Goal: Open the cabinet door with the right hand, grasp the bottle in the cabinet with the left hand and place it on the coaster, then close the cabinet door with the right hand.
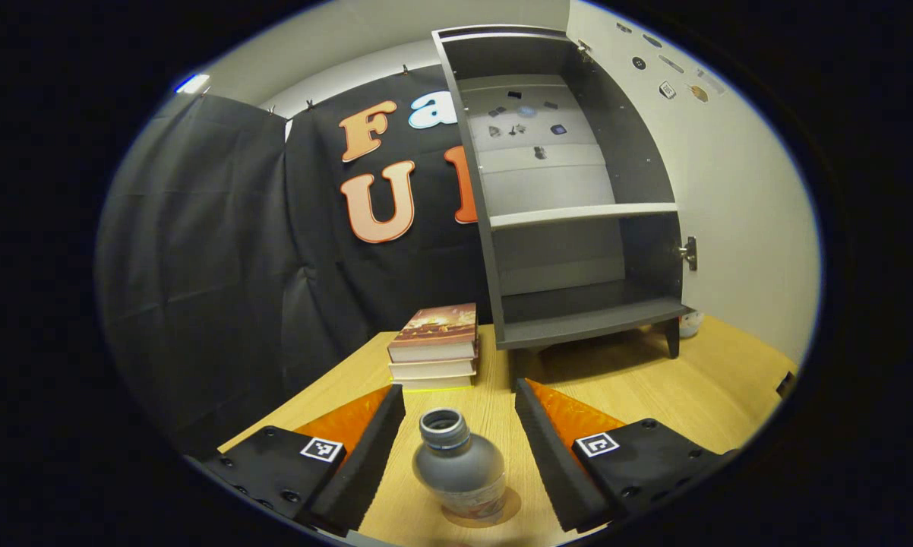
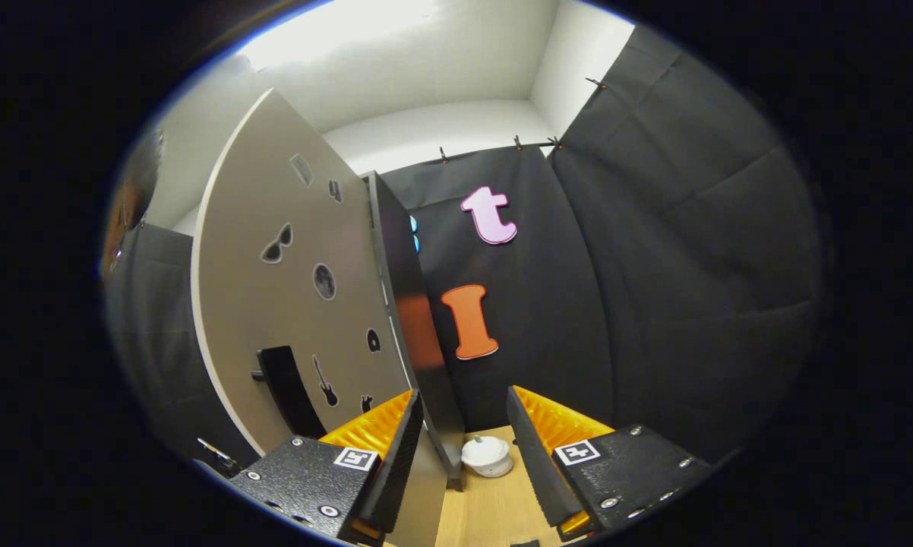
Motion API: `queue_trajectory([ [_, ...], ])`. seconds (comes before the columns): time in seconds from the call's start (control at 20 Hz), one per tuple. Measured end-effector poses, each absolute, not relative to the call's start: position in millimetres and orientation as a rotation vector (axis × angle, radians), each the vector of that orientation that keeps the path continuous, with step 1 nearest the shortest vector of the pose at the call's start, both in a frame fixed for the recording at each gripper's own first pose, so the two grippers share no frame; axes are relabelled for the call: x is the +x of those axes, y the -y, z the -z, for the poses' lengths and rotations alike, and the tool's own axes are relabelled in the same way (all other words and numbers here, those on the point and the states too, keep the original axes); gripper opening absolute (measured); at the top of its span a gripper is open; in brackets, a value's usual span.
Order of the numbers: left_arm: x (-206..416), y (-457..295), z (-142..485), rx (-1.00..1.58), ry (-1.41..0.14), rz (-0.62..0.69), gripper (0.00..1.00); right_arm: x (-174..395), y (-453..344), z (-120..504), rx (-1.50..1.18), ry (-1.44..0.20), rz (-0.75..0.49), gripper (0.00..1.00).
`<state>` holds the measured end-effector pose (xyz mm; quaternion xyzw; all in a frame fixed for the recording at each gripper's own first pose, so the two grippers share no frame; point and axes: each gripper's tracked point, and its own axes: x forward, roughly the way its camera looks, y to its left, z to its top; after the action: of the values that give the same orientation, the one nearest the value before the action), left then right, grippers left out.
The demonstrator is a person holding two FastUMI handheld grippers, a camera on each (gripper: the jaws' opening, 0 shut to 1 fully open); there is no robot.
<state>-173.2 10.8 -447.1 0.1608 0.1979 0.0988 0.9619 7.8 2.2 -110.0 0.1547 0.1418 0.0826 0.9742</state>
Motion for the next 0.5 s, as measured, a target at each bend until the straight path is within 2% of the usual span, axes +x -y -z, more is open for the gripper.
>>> queue_trajectory([
  [0.3,-138.3,22.4,403.2,0.269,-0.419,-0.135,0.95,0.8,-33.5,95.2,0.353,-0.279,-0.329,0.72],
  [0.4,-127.4,34.0,386.0,0.269,-0.415,-0.106,0.93,2.4,-31.1,96.9,0.333,-0.276,-0.34,0.72],
  [0.5,-115.2,45.3,368.4,0.261,-0.4,-0.075,0.95,1.2,-31.8,99.6,0.356,-0.277,-0.365,0.72],
])
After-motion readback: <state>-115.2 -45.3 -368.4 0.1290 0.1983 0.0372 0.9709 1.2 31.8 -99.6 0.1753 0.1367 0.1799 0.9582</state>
